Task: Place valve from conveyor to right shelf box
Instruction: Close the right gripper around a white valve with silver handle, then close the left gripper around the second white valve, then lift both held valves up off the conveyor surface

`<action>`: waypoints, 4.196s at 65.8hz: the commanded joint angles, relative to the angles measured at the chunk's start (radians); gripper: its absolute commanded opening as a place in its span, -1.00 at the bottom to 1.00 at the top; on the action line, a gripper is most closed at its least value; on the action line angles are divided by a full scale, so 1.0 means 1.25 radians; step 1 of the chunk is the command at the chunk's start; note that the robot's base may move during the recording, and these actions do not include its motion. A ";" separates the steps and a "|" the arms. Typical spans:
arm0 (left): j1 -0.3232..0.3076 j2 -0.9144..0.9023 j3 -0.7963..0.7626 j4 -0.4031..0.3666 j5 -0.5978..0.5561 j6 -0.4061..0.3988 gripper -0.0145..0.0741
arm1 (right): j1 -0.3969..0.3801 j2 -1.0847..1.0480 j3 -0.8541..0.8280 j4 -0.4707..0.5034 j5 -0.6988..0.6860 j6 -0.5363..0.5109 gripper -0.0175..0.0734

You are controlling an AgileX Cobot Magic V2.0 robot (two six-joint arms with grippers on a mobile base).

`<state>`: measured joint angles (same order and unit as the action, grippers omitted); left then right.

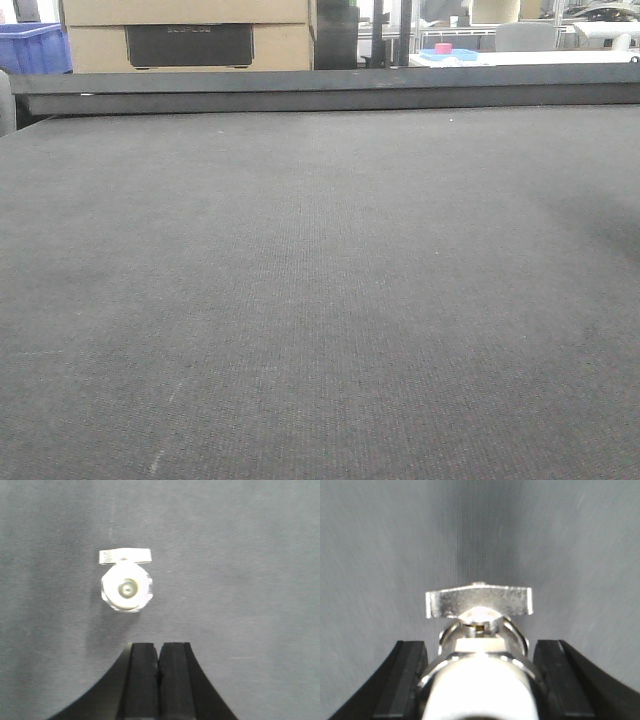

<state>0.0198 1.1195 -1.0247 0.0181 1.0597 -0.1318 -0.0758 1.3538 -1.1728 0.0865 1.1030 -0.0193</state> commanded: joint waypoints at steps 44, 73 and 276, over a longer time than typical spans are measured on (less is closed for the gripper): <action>-0.003 0.315 -0.006 0.049 -0.114 0.097 0.38 | 0.001 -0.073 0.046 -0.007 -0.052 0.001 -0.97; -0.003 0.352 -0.034 0.049 -0.120 0.055 0.31 | 0.001 -0.073 0.046 -0.007 -0.054 0.001 -0.97; -0.003 -0.517 0.333 -0.156 -0.463 0.223 -0.92 | 0.001 -0.528 0.358 -0.007 -0.369 -0.013 -0.97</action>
<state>0.0198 0.4818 -0.6050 -0.1637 0.5348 0.1565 -0.0758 0.7053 -0.7169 0.0865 0.7129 -0.0300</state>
